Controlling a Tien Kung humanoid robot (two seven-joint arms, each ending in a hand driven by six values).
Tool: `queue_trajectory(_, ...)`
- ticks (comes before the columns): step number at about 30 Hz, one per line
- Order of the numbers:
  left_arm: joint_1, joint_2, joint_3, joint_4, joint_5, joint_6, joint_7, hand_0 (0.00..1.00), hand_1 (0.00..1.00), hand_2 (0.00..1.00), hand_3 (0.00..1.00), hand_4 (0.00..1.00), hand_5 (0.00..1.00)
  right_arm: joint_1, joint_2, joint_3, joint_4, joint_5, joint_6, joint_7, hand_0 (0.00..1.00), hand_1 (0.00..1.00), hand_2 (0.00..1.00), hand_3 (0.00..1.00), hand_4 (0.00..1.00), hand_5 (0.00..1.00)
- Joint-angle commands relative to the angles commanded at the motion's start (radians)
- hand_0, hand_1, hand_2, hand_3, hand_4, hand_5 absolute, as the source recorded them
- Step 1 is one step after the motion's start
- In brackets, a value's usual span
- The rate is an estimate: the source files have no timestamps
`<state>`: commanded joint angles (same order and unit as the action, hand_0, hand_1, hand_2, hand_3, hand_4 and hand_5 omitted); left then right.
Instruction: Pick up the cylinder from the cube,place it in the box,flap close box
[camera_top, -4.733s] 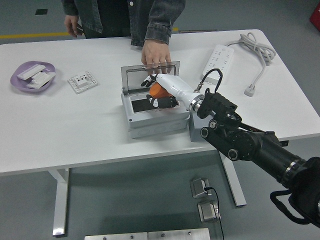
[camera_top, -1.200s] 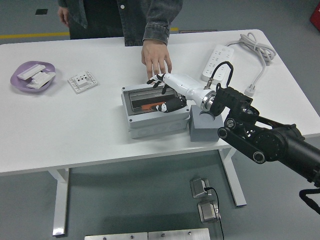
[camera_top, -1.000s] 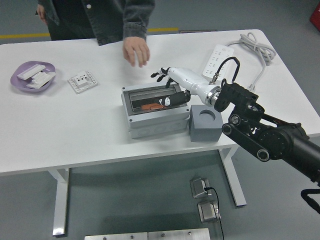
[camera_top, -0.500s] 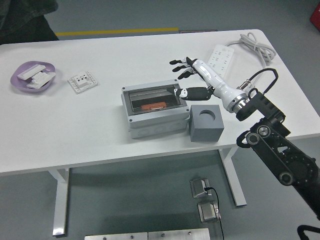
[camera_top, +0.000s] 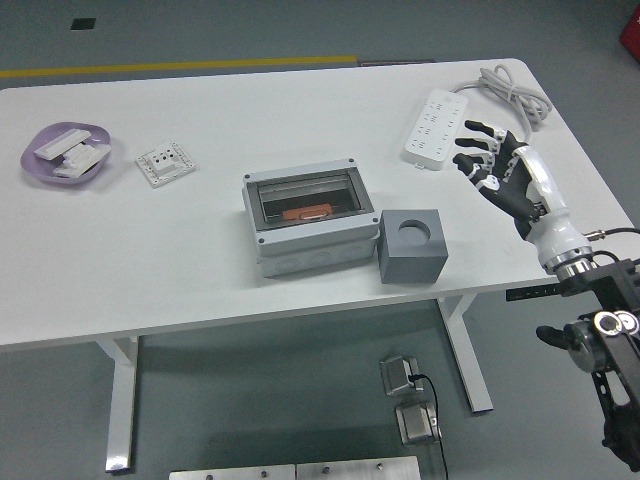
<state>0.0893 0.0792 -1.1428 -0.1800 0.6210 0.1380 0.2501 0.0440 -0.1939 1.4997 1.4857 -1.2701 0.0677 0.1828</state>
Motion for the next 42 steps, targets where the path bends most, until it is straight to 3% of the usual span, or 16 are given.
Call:
queue_trajectory(3,-0.006,0.011,-0.011,0.0,0.011,0.001,0.0,0.556,0.536,0.472,0.613,0.002,0.002,-0.025,-0.009,0.025,-0.002,0.016,0.0,-0.001,0.81,0.865,0.878,0.893,0.998,0.609)
queue_trajectory(4,-0.008,0.014,-0.015,0.0,0.015,0.001,0.0,0.556,0.536,0.472,0.614,0.002,0.002,-0.031,-0.012,0.033,-0.002,0.017,0.0,-0.002,0.888,0.926,0.929,0.931,0.998,0.636)
queue_trajectory(18,-0.016,0.055,-0.044,0.0,0.043,0.006,0.011,0.559,0.538,0.477,0.615,0.002,0.002,-0.101,-0.037,0.138,-0.002,0.018,-0.016,-0.011,0.937,0.944,0.956,0.959,0.998,0.674)
queue_trajectory(27,-0.012,0.051,-0.055,0.0,0.037,0.008,0.008,0.561,0.539,0.478,0.614,0.002,0.002,-0.099,-0.023,0.159,0.0,-0.003,-0.035,-0.015,0.951,0.951,0.963,0.97,0.998,0.695)
queue_trajectory(28,-0.013,0.051,-0.057,0.0,0.037,0.009,0.007,0.563,0.541,0.479,0.614,0.002,0.002,-0.099,-0.021,0.161,0.0,-0.005,-0.036,-0.016,0.998,0.982,0.99,0.972,0.998,0.74)
queue_trajectory(34,-0.02,0.057,-0.075,0.0,0.046,0.01,0.003,0.566,0.541,0.48,0.615,0.002,0.002,-0.098,-0.015,0.18,0.001,-0.018,-0.036,-0.025,0.998,0.992,0.993,0.971,0.998,0.767)
queue_trajectory(42,-0.043,0.07,-0.095,0.0,0.075,0.012,0.007,0.567,0.542,0.483,0.615,0.002,0.002,-0.122,-0.016,0.253,0.028,-0.046,-0.035,-0.03,0.998,0.975,0.977,0.964,0.998,0.754)
